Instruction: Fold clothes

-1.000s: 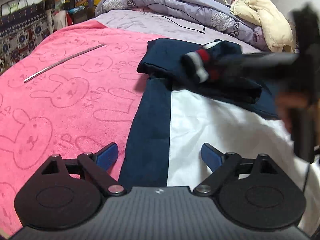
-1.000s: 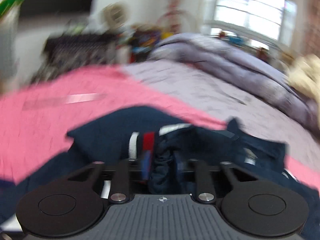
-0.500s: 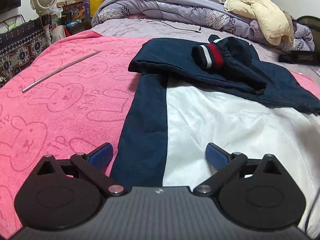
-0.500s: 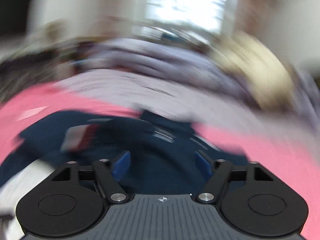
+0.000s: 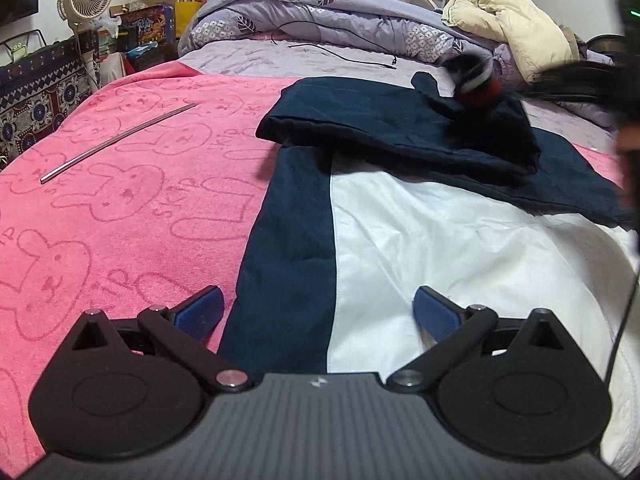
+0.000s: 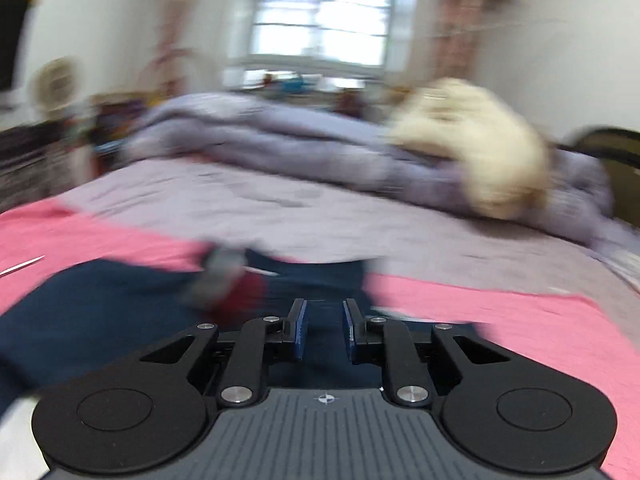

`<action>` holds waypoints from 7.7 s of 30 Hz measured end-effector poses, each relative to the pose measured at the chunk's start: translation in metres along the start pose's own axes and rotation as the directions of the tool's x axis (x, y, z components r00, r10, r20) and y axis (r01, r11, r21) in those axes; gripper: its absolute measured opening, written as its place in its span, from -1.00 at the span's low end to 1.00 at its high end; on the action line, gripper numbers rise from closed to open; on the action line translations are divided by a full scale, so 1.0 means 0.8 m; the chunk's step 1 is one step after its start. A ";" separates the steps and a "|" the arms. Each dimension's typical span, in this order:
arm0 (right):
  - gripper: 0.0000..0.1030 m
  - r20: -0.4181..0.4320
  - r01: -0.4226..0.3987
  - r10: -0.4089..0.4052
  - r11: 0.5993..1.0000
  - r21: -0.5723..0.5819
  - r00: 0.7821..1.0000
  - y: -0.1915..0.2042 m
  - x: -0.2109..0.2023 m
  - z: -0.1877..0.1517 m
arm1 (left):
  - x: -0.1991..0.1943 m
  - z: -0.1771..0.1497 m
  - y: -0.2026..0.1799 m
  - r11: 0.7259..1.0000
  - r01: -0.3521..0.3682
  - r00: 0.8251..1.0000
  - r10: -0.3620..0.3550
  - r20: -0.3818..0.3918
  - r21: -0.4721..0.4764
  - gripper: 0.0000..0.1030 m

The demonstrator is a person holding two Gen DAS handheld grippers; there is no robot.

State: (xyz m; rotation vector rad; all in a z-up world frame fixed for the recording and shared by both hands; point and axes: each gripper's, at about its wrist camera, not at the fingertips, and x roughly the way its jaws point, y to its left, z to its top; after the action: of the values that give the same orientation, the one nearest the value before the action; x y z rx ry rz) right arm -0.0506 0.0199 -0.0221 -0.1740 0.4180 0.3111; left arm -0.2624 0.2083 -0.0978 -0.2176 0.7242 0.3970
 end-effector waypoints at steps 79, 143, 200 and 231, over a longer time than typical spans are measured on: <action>0.27 -0.177 -0.283 0.253 0.943 -0.173 0.951 -0.106 -0.079 -0.068 | -0.042 0.014 0.024 0.993 -0.054 0.995 0.062 -0.077 0.101 0.92; 0.19 -0.181 -0.283 0.276 0.959 -0.010 0.944 -0.161 -0.130 -0.058 | -0.026 0.095 0.018 0.986 0.147 0.988 -0.142 0.059 -0.077 -0.16; -0.59 -0.155 -0.330 0.310 0.934 -0.134 0.938 -0.166 0.014 0.025 | 0.135 0.232 -0.054 0.972 0.058 0.998 -0.051 -0.039 0.229 0.30; -0.69 -0.080 -0.328 0.335 0.940 0.092 0.939 -0.148 0.055 -0.002 | 0.107 0.216 -0.052 0.939 0.106 0.969 -0.171 0.178 0.327 -0.75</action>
State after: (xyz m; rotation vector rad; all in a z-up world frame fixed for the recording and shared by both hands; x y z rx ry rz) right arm 0.0257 -0.0799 -0.0302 -0.0411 0.5538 0.6204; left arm -0.0832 0.2508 -0.0277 0.0741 0.5558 0.1601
